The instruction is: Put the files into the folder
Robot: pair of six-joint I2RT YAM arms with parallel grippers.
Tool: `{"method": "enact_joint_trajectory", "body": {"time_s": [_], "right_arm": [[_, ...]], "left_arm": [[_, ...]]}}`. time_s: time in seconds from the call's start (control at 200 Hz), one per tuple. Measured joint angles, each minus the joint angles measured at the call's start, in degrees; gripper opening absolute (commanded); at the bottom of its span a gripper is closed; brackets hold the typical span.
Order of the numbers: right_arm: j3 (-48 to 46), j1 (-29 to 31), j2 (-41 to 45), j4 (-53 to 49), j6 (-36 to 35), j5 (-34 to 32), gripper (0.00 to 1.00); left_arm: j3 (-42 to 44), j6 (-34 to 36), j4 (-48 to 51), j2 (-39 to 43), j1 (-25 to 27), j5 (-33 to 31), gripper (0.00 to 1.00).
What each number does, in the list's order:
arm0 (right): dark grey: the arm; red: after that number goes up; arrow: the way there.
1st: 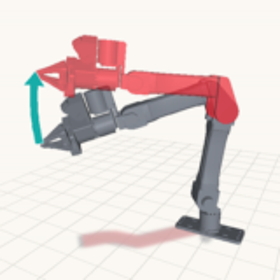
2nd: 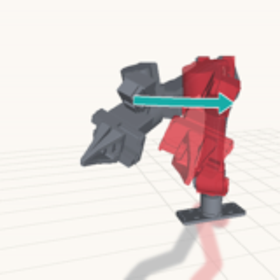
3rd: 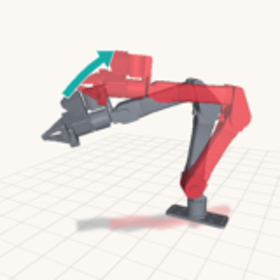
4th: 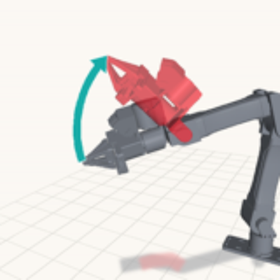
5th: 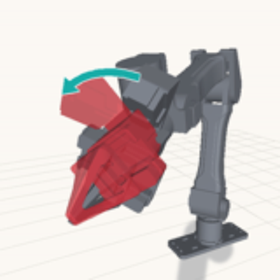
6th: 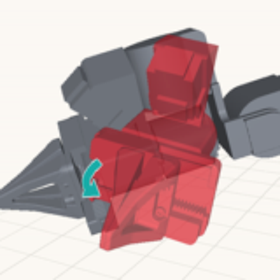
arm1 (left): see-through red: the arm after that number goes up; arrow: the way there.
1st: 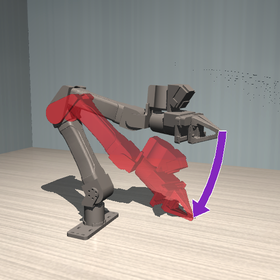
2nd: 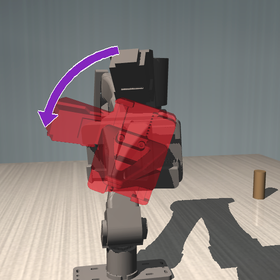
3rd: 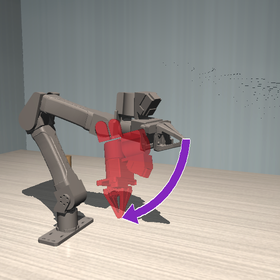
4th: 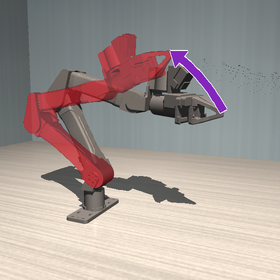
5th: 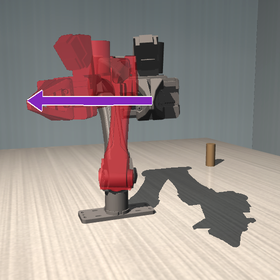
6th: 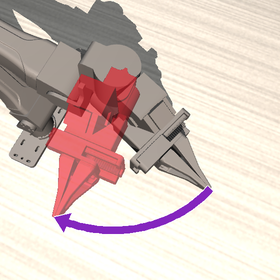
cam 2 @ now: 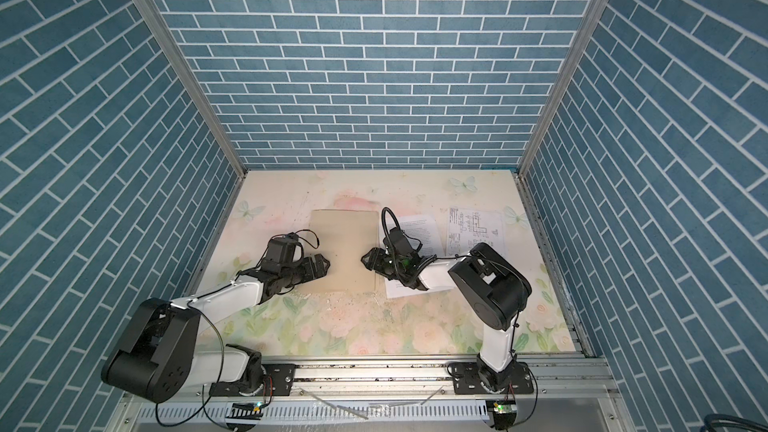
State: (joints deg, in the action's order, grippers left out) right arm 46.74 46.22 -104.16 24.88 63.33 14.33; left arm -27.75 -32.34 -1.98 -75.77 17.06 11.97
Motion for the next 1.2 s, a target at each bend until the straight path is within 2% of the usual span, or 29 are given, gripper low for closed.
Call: {"method": "enact_joint_trajectory", "body": {"time_s": [0.19,0.435,1.2], "right_arm": [[-1.5,-0.3,1.2,2.0,2.4,1.0,0.60],[-3.8,-1.0,0.9,9.3,7.1,2.7,0.57],[-7.0,-1.9,0.4,22.8,16.0,2.5,0.52]], "left_arm": [[1.4,0.0,0.6,2.0,0.0,0.4,1.00],[2.9,0.1,-0.5,3.5,-0.1,1.6,1.00],[6.0,1.5,-1.7,7.6,-0.3,1.6,1.00]]}}
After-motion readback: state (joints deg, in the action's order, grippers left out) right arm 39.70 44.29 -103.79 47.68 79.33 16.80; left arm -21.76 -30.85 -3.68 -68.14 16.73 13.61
